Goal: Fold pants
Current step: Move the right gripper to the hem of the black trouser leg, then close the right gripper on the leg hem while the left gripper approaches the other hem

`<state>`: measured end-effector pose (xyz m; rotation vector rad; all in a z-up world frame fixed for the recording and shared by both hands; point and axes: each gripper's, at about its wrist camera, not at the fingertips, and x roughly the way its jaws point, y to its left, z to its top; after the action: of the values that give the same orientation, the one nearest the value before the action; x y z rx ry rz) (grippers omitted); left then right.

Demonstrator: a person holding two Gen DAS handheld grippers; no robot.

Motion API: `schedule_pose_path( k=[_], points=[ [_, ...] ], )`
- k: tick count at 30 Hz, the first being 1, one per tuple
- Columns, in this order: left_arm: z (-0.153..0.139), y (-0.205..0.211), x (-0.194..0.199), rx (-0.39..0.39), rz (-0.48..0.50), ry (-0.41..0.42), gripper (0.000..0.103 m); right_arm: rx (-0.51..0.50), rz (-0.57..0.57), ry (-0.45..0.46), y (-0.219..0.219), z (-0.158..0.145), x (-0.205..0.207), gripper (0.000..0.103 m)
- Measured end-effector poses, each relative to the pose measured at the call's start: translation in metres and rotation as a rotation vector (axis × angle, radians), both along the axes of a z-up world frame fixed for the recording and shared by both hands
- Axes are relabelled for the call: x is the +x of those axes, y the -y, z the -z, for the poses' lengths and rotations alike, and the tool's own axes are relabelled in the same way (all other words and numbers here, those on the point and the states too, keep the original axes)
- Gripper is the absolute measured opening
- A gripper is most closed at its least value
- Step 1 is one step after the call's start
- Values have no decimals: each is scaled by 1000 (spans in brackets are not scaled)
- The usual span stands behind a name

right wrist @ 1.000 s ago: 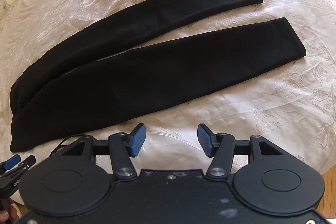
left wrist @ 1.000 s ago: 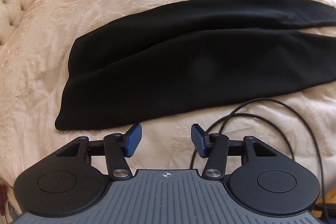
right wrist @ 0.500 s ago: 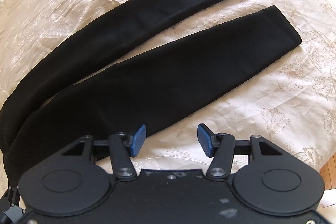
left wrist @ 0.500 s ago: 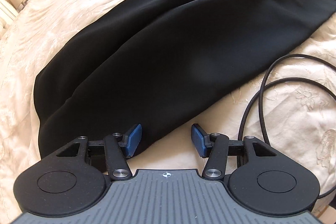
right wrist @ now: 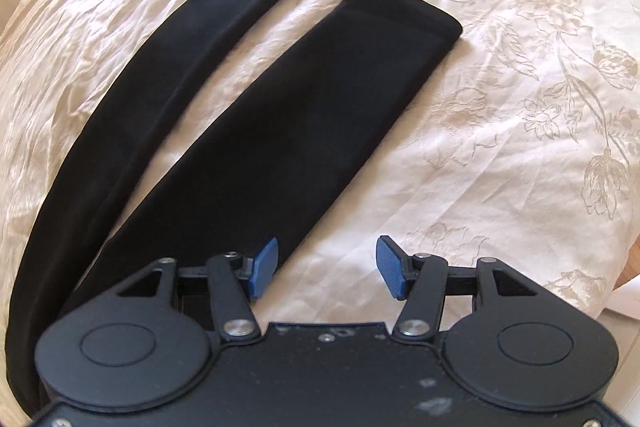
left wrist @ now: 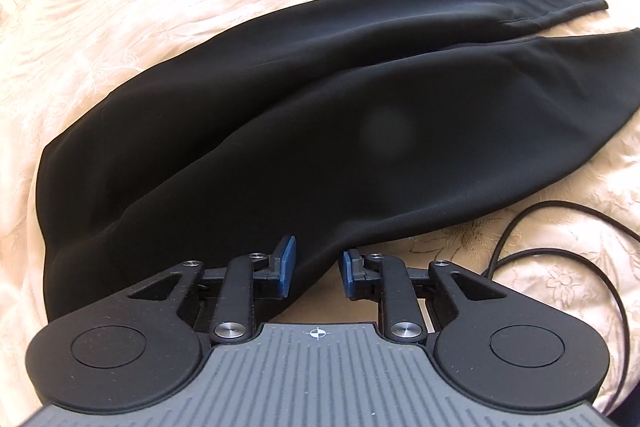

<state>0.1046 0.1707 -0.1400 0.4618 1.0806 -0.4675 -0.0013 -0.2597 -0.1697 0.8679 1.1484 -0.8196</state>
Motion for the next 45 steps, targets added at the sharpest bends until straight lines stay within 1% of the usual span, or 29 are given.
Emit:
schedule_pose_path(
  k=[4,5,6,9,10,11,12,13,16,17,19,20,22,27,28,29,32,35,36,38,42,43,44,45],
  points=[
    [-11,2,0,26,-28,18,23,54,91,17,34,24,-9,58],
    [-17,9,2,34,-36,22,23,63,107,23,40,28,-11,58],
    [-16,16,6,41,-41,24,23,76,120,33,46,32,-12,58],
    [-16,17,8,53,-55,32,22,116,148,81,60,42,-15,57],
    [-18,17,8,54,-60,35,22,122,152,113,63,42,-16,55],
    [-20,17,9,52,-69,35,21,128,149,147,65,41,-18,43],
    [-23,17,11,46,-76,32,20,139,139,178,68,39,-17,12],
    [-27,16,12,41,-83,30,19,150,126,191,71,37,-16,5],
    [-40,11,18,31,-100,29,19,136,98,242,79,24,-14,5],
    [-41,19,24,29,-104,33,18,127,85,257,82,18,-12,5],
    [-52,18,31,25,-111,38,18,110,59,283,85,4,-4,5],
    [-57,18,36,20,-116,41,18,101,45,292,74,-10,2,5],
    [-65,19,49,11,-123,44,18,82,10,315,76,-23,16,5],
    [-79,18,95,-13,-145,49,18,48,-64,328,82,-38,61,5],
    [-80,19,104,-19,-151,59,16,46,-71,329,84,-38,71,5],
    [-81,22,115,-21,-158,67,16,44,-79,325,86,-39,83,5],
    [-76,30,151,-24,-186,55,16,46,-114,295,85,-30,114,5],
    [-66,39,167,-3,-202,47,16,39,-146,263,85,-15,149,5],
    [-65,41,169,-16,-196,41,16,42,-149,257,86,-11,156,5],
    [-65,40,170,-59,-172,22,16,53,-146,245,87,-4,168,5],
    [-59,34,150,-135,-117,-32,17,56,-137,225,88,3,177,5],
    [-57,30,144,-147,-111,-42,20,57,-136,224,88,4,177,5],
    [-56,26,136,-160,-107,-58,27,57,-135,219,88,4,175,5],
    [-55,23,129,-170,-106,-69,30,57,-130,217,87,4,173,5]
  ],
)
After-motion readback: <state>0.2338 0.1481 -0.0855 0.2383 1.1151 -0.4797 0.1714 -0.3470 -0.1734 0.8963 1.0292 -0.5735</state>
